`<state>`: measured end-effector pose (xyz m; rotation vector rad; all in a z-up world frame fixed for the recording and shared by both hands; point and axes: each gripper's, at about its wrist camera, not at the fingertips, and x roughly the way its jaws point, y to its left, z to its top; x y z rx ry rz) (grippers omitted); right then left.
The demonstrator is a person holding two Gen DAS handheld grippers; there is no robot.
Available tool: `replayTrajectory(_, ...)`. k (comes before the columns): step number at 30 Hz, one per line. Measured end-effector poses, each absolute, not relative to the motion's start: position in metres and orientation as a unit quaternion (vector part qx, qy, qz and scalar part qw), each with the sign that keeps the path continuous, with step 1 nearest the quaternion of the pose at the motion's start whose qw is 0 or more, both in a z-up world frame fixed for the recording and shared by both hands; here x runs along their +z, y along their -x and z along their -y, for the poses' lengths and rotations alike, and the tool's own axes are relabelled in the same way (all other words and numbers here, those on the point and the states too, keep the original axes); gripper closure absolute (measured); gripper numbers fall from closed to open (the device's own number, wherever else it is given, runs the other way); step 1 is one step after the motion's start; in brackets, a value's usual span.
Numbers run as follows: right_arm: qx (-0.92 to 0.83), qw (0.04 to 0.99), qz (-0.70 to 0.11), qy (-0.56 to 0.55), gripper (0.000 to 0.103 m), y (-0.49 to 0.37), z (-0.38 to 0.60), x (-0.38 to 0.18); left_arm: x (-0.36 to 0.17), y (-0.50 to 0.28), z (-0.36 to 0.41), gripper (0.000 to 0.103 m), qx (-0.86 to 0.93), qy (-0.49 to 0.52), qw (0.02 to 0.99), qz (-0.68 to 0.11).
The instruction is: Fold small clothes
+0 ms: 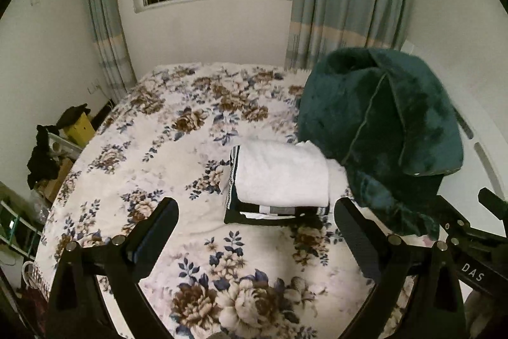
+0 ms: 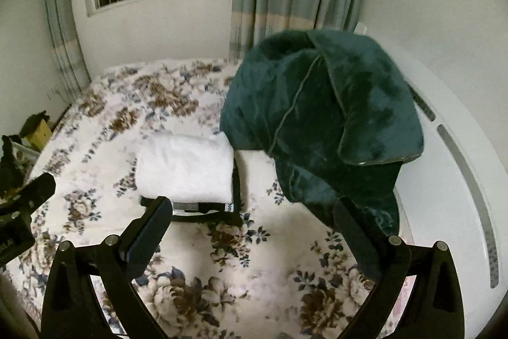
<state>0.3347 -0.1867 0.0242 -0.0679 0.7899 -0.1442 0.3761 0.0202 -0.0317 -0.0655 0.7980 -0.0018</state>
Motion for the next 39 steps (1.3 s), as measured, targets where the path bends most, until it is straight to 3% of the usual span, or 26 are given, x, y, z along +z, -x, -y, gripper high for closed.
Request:
replayTrajectory(5, -0.059, 0.934, -0.351, 0.037, 0.0, -0.265, 0.187, 0.079, 0.002, -0.329, -0.022, 0.003, 0.001, 0.044, 0.926, -0.374)
replayTrajectory(16, -0.048, 0.949, -0.309, 0.028, 0.0, -0.166, 0.194, 0.145, 0.044, -0.255, -0.011, 0.003, 0.007, 0.027, 0.939, -0.344)
replayTrajectory(39, -0.019, 0.954, -0.298, 0.042, 0.0, -0.145, 0.194, 0.167, 0.065, -0.221, -0.006, 0.0, 0.027, 0.024, 0.949, -0.314)
